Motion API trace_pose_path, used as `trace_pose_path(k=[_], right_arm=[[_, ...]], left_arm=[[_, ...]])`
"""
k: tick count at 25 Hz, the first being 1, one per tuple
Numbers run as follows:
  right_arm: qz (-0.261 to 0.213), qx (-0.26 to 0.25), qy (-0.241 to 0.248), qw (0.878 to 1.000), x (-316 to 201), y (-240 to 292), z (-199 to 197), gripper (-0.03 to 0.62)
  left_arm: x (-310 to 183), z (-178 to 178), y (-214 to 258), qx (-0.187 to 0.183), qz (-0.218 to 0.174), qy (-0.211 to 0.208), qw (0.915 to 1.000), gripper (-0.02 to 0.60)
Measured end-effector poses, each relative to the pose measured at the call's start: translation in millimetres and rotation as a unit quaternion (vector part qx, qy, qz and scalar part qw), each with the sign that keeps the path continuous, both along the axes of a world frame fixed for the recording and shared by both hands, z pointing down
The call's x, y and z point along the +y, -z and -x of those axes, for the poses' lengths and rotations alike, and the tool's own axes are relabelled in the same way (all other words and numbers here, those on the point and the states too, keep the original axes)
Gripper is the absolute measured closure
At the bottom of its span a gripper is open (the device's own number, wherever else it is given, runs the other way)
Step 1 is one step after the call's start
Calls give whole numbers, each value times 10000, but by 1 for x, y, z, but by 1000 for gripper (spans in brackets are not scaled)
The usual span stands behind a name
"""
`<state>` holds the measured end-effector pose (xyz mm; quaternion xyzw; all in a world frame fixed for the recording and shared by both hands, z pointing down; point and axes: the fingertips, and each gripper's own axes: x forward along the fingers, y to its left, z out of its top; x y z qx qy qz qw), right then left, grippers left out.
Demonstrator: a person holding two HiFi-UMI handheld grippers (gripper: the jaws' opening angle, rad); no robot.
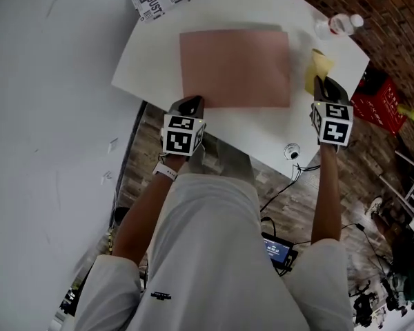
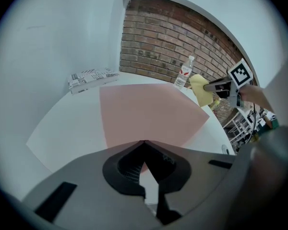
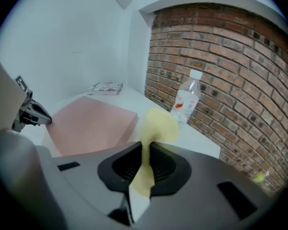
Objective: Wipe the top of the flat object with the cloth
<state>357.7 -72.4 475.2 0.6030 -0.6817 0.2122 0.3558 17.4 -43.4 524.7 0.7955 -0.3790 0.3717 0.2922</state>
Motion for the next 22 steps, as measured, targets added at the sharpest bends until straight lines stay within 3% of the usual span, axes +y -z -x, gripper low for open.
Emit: trace_pose_path(k=[3,11,18,22], right_arm=[[92,-363,-91,9993,21,-3,4,545],[522,-839,-150,9950,55,-34,28,545],[794,-1148,-123,9901,62,-53,39,545],[974,-1398,63,9853,59,-62,49,545]], left_arm=[[-4,-17,14,139,-51,-189,9997,565],[-17,-110,26,181,-376,-1395,9893,565],[-28,-136,4,-270,-602,-1861,9803,565],[-27,-138,-2,-209,-422,-1739,9836,565]])
